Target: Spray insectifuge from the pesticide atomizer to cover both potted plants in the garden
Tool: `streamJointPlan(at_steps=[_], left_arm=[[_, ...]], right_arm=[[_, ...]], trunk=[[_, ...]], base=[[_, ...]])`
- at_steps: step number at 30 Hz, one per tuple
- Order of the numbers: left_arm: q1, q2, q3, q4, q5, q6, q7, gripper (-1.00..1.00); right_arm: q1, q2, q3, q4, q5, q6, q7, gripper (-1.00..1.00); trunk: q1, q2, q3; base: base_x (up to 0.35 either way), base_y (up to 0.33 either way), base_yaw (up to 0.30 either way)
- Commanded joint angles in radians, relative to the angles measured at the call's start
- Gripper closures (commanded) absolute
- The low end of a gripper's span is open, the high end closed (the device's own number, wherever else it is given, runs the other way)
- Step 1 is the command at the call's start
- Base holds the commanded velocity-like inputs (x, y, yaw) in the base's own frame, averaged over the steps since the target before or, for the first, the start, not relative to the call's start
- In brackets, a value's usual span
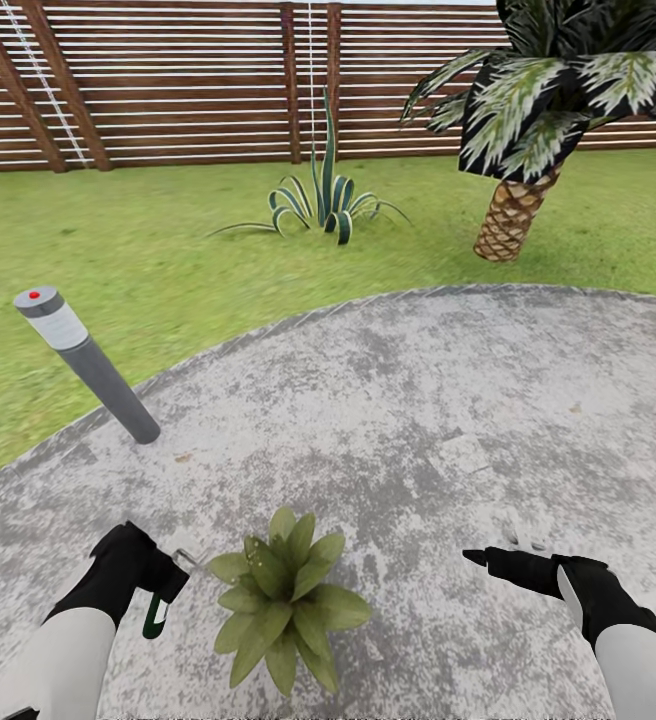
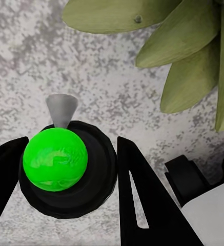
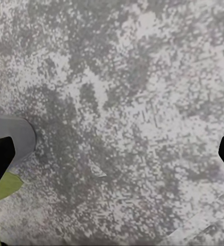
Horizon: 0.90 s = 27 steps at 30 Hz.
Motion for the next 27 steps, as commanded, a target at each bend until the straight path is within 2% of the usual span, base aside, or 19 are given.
streamJointPlan(at_steps=[1, 5, 10, 15, 21, 27], left_arm=[[0.000, -0.001, 0.003, -0.002, -0.005, 0.004, -0.007, 1.00], [0.000, -0.001, 0.003, -0.003, -0.005, 0.004, -0.007, 1.00], [-0.001, -0.001, 0.003, -0.003, -0.005, 0.004, -0.007, 1.00], [-0.001, 0.001, 0.003, -0.004, -0.005, 0.004, -0.007, 1.00], [-0.001, 0.000, 0.003, -0.034, -0.005, 0.004, -0.007, 1.00], [-0.001, 0.000, 0.004, -0.038, -0.005, 0.004, -0.007, 1.00]], right_arm=[[-0.001, 0.001, -0.008, -0.001, 0.010, 0.004, 0.009, -1.00], [-0.001, 0.001, -0.008, -0.001, 0.010, 0.004, 0.009, -1.00], [-0.001, 0.001, -0.008, -0.001, 0.010, 0.004, 0.009, -1.00], [-0.001, 0.001, -0.008, -0.001, 0.010, 0.004, 0.009, -1.00], [-0.001, 0.001, -0.008, -0.001, 0.010, 0.004, 0.009, -1.00], [-0.001, 0.001, -0.008, -0.001, 0.010, 0.004, 0.010, -1.00]], trunk=[[0.000, 0.000, -0.002], [0.000, 0.000, -0.009], [0.019, -0.035, -0.026], [0.019, -0.035, -0.026], [0.042, -0.077, -0.045], [0.042, -0.077, -0.045]], base=[[0.000, 0.000, 0.000], [0.000, 0.000, 0.000], [0.000, 0.000, 0.000], [0.000, 0.000, 0.000], [0.000, 0.000, 0.000], [0.000, 0.000, 0.000]])
